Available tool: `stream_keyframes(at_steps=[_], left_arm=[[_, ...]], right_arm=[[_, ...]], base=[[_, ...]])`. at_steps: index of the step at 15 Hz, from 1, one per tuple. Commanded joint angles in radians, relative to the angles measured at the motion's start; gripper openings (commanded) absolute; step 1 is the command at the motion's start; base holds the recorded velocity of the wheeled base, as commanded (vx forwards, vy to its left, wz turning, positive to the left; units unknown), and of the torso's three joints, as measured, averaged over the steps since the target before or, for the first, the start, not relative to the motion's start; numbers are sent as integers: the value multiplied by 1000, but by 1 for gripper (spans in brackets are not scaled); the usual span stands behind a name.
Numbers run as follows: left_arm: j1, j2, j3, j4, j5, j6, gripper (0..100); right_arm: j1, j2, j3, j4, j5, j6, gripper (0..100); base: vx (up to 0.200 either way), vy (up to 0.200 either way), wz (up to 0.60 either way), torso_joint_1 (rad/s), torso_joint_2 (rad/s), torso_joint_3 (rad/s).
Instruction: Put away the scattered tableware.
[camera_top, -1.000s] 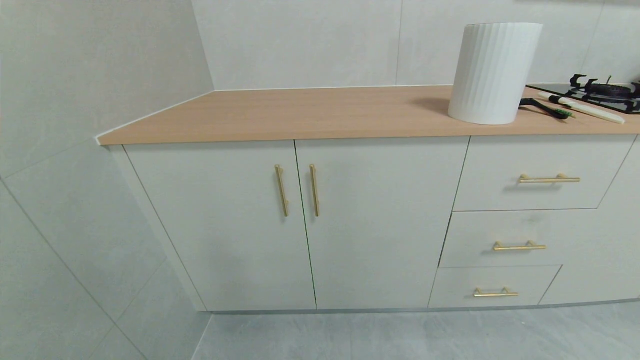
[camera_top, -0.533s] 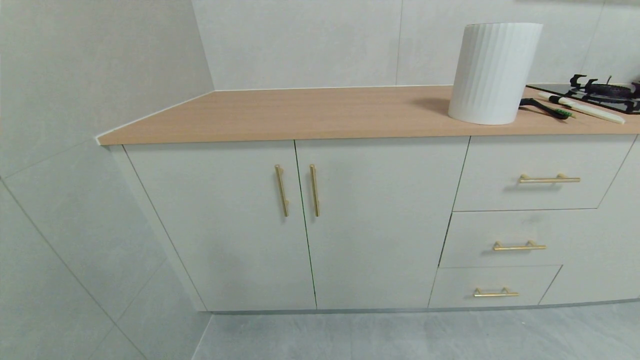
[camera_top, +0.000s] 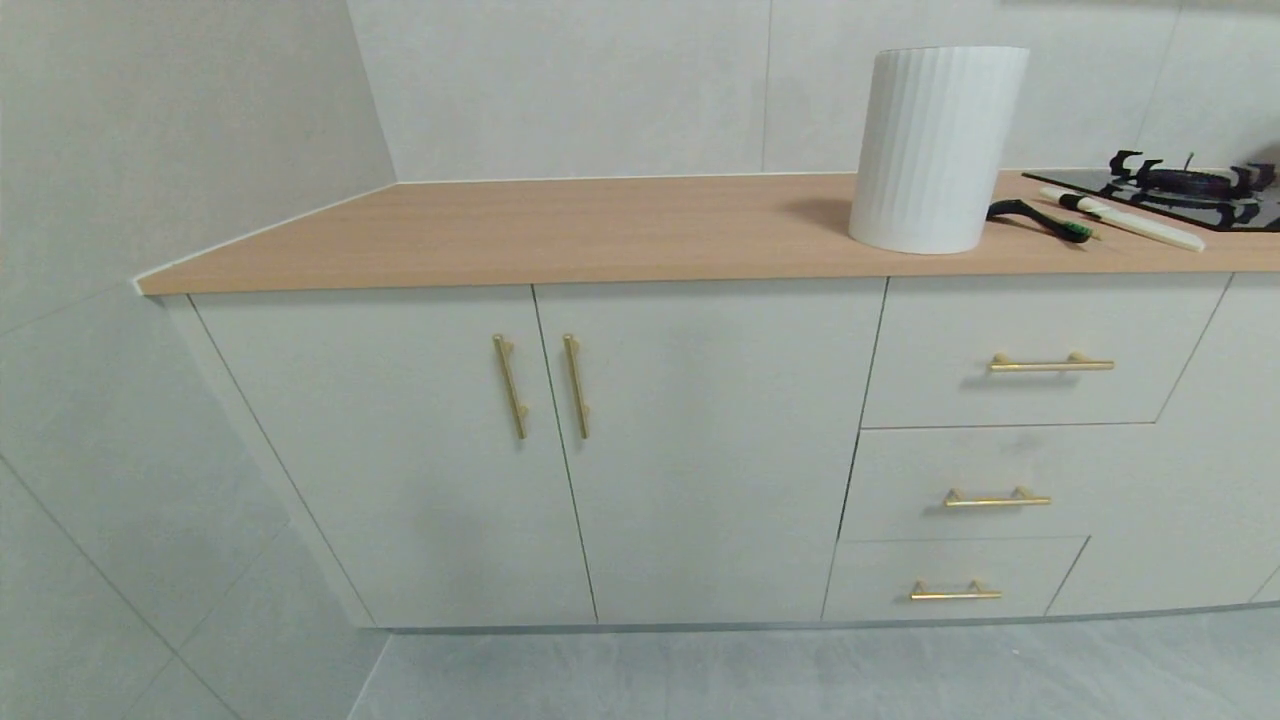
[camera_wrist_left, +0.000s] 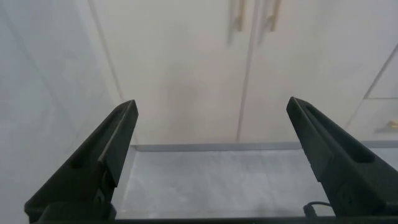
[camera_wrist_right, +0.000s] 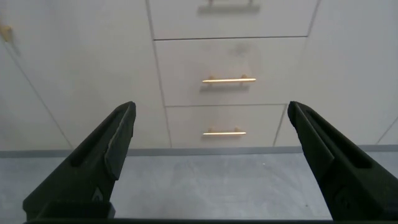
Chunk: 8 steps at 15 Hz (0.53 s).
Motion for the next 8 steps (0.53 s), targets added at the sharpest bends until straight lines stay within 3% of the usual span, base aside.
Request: stream_keyframes(at_steps=[1, 8], left_arm=[[0, 0, 1, 0, -1, 0, 100], [0, 2, 0, 0, 0, 0, 100]], right_arm=[[0, 2, 0, 0, 0, 0, 100], [0, 2, 0, 0, 0, 1, 100]], base=[[0, -200, 0, -2, 2, 7], [0, -200, 0, 1, 5, 1]])
